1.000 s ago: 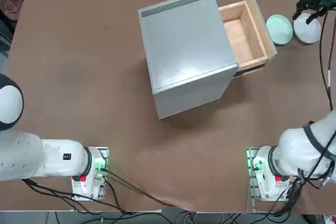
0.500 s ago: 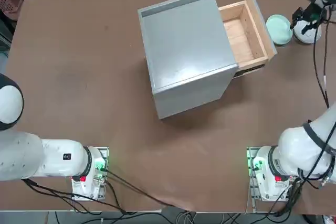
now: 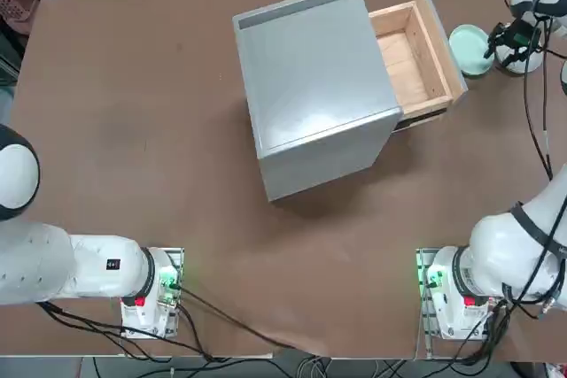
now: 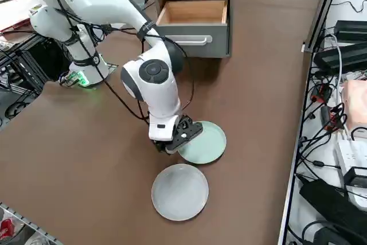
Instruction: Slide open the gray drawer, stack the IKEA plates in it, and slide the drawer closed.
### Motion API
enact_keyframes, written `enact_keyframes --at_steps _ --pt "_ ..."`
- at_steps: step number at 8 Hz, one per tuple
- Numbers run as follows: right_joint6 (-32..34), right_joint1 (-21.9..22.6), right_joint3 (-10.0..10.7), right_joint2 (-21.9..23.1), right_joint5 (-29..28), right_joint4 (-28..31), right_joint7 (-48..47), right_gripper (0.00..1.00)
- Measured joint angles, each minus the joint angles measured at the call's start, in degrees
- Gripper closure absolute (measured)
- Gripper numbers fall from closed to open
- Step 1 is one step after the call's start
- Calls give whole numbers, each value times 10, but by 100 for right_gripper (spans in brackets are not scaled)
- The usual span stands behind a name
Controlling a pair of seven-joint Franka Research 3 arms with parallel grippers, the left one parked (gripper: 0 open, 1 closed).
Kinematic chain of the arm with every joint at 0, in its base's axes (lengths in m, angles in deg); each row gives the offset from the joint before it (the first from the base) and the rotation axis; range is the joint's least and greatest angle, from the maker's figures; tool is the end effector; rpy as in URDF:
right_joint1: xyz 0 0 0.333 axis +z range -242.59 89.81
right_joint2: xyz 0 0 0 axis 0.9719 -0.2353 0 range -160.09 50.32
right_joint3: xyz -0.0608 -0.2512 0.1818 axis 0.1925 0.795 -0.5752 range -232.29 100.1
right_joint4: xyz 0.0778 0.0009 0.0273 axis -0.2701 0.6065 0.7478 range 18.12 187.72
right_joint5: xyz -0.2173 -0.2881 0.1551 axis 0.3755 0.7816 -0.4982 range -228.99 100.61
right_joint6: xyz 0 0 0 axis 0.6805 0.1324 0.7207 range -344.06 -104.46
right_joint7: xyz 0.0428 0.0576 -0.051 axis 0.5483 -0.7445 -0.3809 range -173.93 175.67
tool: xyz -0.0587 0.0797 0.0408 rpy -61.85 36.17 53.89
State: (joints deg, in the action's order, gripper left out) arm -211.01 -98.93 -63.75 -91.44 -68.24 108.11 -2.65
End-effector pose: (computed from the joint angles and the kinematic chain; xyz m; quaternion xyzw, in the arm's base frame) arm 0.6150 -0.2806 0.2257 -0.9641 0.2647 0.0098 0.0159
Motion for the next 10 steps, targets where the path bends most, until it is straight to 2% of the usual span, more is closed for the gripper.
enact_keyframes --at_steps 2,4,6,10 --pt "-18 -10 0 -14 0 0 -6 26" --pt "-32 -18 0 -25 -3 0 -12 37" --pt "-36 -18 -2 -25 -18 0 -21 39" --pt "-41 -18 -7 -29 -22 0 -25 66"
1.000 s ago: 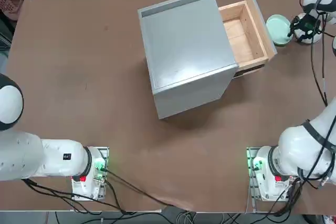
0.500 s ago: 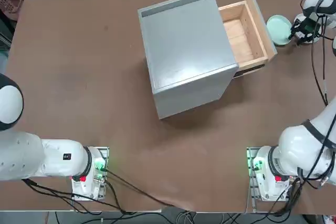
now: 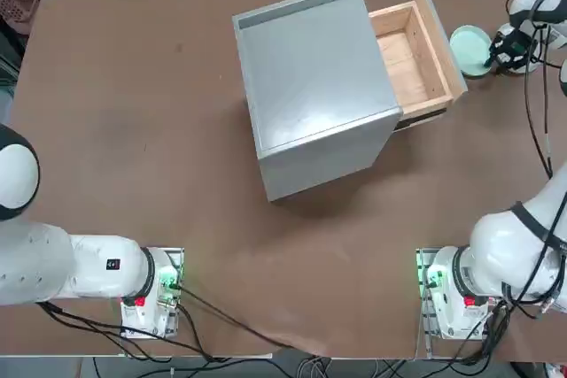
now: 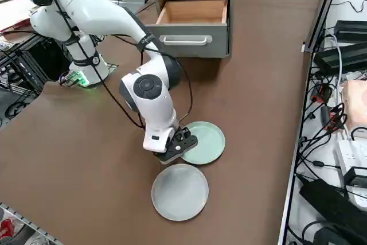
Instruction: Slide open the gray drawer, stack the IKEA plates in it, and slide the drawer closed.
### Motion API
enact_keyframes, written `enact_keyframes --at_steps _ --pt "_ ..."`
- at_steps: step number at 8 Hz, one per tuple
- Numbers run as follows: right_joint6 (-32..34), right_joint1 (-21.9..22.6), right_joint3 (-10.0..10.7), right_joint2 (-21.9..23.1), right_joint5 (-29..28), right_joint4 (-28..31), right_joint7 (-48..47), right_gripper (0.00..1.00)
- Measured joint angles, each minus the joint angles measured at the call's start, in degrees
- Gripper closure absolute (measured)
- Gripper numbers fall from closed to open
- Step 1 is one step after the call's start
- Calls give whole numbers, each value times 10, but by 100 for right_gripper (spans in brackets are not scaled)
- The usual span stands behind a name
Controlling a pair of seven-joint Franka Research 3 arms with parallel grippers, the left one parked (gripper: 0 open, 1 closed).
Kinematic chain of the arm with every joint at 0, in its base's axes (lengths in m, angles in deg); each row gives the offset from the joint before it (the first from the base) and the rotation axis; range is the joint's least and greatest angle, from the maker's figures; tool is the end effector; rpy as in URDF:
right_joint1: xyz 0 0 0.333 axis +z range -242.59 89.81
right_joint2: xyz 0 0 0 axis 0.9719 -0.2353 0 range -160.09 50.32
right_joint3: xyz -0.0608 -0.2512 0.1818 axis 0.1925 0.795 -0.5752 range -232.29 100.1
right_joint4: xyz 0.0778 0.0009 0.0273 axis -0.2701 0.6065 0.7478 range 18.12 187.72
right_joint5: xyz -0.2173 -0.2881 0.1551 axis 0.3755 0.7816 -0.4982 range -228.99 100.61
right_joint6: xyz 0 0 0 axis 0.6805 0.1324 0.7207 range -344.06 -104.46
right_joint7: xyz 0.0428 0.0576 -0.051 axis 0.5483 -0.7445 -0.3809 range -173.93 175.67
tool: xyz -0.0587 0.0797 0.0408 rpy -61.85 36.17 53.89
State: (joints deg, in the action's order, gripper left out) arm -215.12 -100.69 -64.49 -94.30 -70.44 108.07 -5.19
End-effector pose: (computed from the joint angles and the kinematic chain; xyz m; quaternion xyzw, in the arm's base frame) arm 0.6111 -0.2934 0.1982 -0.9504 0.3097 -0.0036 0.0288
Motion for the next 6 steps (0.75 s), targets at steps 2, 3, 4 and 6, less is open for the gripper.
enact_keyframes --at_steps 2,3,4,6 --pt "-1 0 -1 0 0 0 -1 72" --pt "-1 0 -1 0 0 0 -1 82" --pt "-2 0 -2 0 -1 -1 -1 98" --pt "-1 0 -4 1 -3 -11 0 100"
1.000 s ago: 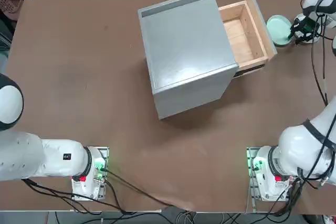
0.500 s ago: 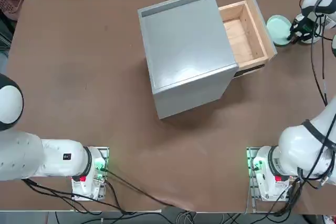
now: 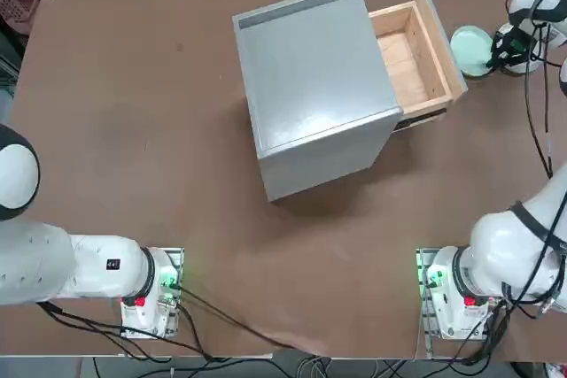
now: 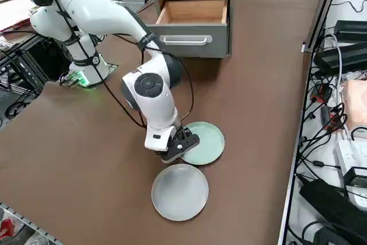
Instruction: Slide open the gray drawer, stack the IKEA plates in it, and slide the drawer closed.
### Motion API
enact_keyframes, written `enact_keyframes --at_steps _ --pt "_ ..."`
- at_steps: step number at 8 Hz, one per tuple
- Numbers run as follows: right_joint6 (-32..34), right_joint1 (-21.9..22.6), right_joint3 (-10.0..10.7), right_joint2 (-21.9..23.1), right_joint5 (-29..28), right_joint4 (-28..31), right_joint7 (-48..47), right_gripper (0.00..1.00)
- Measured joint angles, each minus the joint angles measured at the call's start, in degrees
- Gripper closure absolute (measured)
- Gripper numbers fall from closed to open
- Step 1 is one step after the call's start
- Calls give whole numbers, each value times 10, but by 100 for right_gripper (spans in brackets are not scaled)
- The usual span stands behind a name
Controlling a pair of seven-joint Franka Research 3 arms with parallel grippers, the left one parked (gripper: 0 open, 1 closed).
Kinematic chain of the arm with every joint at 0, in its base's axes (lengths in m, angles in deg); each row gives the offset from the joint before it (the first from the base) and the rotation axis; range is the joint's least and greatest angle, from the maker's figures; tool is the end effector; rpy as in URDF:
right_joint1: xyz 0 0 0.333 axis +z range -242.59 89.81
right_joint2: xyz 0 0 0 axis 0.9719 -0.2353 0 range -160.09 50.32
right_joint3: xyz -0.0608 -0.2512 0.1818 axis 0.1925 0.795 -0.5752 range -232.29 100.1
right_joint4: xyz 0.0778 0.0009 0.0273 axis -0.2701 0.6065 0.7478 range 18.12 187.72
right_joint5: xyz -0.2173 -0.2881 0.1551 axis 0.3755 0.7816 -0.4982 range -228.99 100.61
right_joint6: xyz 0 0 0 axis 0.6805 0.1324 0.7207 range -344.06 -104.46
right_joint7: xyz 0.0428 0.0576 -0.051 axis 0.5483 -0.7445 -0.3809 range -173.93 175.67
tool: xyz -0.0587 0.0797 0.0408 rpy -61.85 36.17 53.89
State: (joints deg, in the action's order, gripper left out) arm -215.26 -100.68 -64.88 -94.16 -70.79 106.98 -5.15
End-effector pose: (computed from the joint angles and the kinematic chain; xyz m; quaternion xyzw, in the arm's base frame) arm 0.6191 -0.2923 0.2080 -0.9506 0.3084 -0.0159 0.0314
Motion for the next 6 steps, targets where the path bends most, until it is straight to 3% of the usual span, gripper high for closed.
enact_keyframes --at_steps 3,6 --pt "59 2 -8 46 -2 -22 28 100" --pt "192 2 -23 116 -4 -67 48 100"
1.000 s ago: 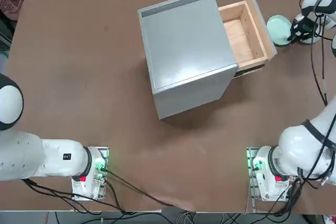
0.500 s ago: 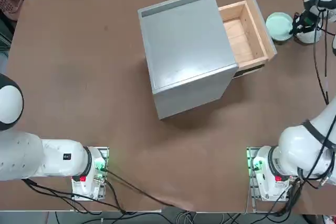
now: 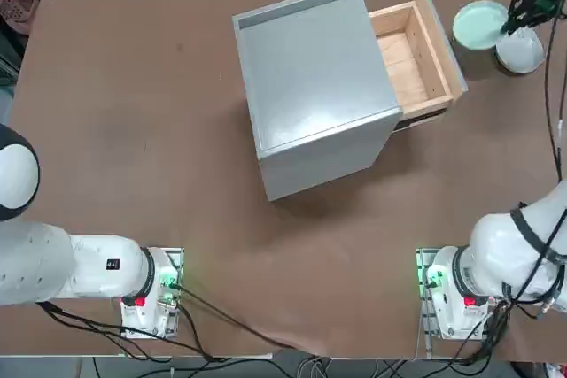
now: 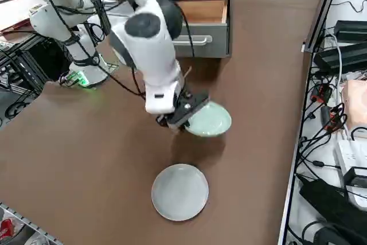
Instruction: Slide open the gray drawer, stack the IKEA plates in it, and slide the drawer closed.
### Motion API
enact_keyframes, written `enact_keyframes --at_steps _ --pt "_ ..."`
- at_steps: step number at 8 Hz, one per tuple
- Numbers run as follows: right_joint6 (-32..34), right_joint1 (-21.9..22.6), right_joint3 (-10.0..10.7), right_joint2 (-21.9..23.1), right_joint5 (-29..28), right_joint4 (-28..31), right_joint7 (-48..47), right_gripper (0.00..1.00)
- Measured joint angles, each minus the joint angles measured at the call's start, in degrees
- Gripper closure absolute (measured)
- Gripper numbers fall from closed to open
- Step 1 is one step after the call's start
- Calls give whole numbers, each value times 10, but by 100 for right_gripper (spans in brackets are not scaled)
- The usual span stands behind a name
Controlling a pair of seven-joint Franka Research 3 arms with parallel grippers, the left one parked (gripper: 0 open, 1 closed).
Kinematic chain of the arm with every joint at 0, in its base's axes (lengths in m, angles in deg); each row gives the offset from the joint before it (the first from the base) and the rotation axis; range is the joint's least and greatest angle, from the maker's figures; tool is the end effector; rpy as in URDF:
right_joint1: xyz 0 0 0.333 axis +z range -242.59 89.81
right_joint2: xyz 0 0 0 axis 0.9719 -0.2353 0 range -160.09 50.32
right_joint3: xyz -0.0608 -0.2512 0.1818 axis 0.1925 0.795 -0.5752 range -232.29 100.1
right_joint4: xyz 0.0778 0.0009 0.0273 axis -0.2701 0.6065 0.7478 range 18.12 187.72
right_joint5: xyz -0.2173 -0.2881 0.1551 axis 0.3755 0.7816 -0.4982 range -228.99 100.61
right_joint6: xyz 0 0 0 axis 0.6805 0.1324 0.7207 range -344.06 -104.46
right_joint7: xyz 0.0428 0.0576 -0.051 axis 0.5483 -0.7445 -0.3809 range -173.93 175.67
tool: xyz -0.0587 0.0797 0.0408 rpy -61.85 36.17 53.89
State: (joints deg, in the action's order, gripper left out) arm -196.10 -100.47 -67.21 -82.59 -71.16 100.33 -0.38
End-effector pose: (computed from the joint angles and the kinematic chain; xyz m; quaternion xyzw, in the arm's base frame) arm 0.6361 -0.2644 0.3699 -0.9697 0.2372 -0.0130 0.0574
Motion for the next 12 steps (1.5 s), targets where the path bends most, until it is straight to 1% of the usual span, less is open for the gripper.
enact_keyframes --at_steps 1,3,4,5,6,7,8,9,12 --pt "64 0 -3 13 -12 -39 9 100" --pt "179 -13 0 33 -98 -111 72 100" --pt "224 -28 0 46 -131 -131 106 100" --pt "261 -33 -1 65 -146 -137 122 100" --pt "294 -27 -5 85 -153 -138 127 100" --pt "317 -7 -9 104 -155 -136 127 100" --pt "324 21 -12 125 -155 -120 127 99" --pt "322 52 -13 152 -156 -85 127 100" --pt "289 132 -15 231 -153 45 127 100"
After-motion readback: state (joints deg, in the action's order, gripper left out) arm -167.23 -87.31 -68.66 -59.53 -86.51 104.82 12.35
